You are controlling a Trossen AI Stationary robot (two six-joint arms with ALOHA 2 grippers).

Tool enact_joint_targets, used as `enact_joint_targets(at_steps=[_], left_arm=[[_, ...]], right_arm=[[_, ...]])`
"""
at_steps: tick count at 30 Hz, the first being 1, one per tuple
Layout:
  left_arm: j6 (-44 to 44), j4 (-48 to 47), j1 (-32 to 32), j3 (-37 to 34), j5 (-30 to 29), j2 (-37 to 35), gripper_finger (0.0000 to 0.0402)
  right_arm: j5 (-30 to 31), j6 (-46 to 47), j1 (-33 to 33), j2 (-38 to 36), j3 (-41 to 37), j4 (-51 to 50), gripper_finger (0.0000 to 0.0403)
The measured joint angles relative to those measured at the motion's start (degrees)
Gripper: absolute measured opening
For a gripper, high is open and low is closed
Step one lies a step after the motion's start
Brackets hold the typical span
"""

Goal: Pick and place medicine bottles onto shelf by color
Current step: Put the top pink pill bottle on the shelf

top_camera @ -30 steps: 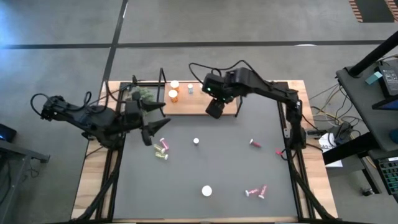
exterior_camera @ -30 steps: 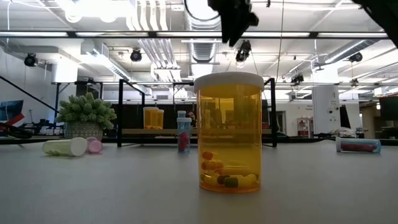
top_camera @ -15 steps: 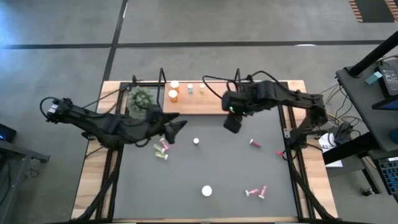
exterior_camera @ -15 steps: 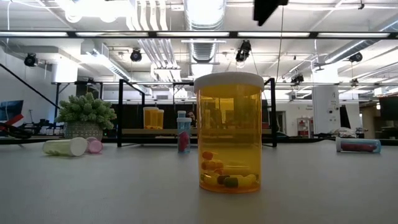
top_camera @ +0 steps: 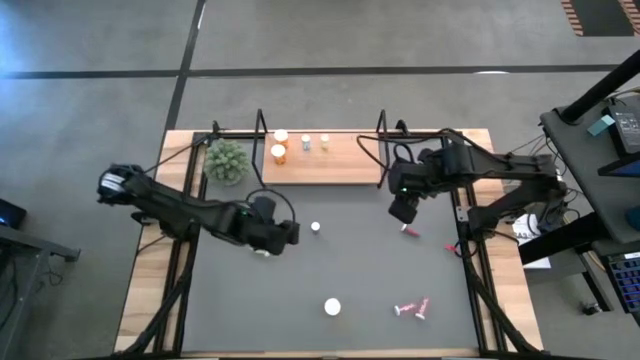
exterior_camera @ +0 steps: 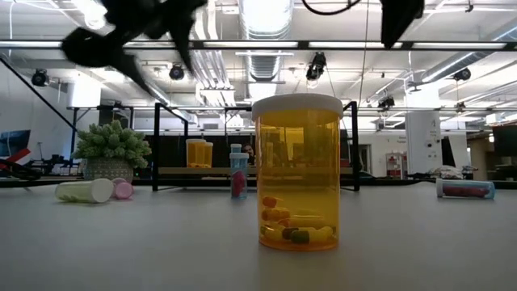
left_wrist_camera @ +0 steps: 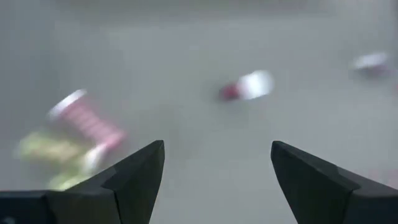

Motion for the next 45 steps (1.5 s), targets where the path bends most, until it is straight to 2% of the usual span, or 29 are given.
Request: enact_joint_targets(at_steps=[3, 7, 18, 33, 40, 45], left_arm=[[-5.7, -7.6, 0.0, 0.0, 3.6, 3.3, 0.0279], [-11.3, -10.7, 0.4, 0.0, 4.2, 7.4, 0.0279], [-13.1, -10.2, 3.8, -0.1, 6.7, 15.4, 0.0279], [-13.0, -9.7, 6.1, -0.7, 8.8, 19.7, 0.0279], [-13.0, -0.8, 6.4, -5.3, 9.0, 20.2, 0.0279], [-13.0, 0.6, 6.4, -6.6, 8.9, 19.9, 0.0275]], right_arm=[[0.0, 0.1, 0.0, -2.2, -3.6, 1.5, 0.0177], [0.0, 0.1, 0.0, -4.1, -6.9, 3.2, 0.0178], [0.0, -2.7, 0.0, -4.1, -8.1, 4.2, 0.0178], [0.0, -5.6, 0.0, -4.1, -8.2, 6.1, 0.0178], [0.0, -7.3, -0.2, -4.1, -8.2, 6.7, 0.0178], [0.0, -7.5, -0.2, -4.1, -8.2, 7.4, 0.0178]])
